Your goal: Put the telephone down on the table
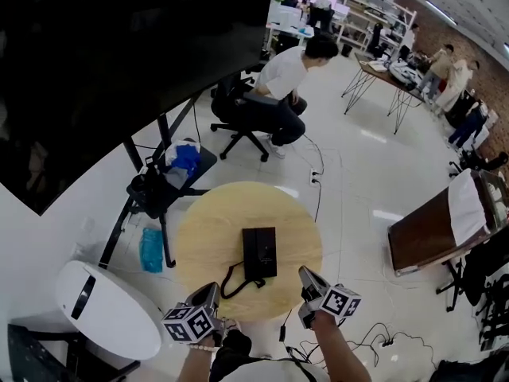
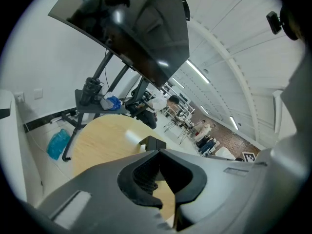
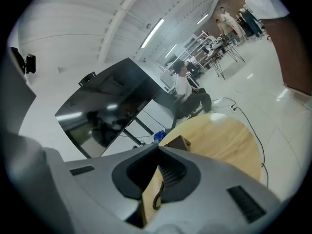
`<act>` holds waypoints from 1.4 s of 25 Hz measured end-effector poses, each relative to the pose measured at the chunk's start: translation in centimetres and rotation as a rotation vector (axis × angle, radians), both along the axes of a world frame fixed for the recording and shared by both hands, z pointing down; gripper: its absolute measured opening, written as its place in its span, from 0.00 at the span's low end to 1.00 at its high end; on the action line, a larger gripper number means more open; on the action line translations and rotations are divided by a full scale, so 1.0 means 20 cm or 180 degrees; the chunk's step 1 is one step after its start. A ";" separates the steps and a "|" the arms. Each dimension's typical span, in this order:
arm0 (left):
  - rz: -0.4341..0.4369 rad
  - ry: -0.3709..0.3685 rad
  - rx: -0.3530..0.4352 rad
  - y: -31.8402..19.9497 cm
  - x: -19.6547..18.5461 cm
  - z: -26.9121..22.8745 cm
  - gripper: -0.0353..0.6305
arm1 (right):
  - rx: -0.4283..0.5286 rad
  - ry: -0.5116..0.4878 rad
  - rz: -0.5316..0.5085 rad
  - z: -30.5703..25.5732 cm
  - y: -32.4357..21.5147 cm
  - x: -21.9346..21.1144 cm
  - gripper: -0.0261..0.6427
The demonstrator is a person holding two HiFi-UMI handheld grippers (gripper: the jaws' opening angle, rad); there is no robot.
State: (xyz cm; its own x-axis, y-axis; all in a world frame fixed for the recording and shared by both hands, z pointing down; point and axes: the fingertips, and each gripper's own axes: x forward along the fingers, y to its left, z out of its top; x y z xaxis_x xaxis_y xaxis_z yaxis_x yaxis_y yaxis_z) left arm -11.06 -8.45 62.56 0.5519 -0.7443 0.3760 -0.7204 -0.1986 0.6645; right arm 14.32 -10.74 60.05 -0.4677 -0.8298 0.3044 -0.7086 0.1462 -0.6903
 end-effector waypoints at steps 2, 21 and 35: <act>-0.0024 -0.0007 0.0029 0.05 0.02 -0.02 0.03 | -0.0001 -0.0044 -0.0051 -0.01 0.05 -0.01 0.04; -0.0078 -0.0427 0.0396 0.74 0.31 -0.29 0.03 | 0.0543 0.0281 -0.0355 -0.23 0.76 0.14 0.04; -0.0093 -0.0617 0.0537 0.99 0.42 -0.29 0.03 | 0.0642 0.0501 -0.0565 -0.26 1.03 0.10 0.04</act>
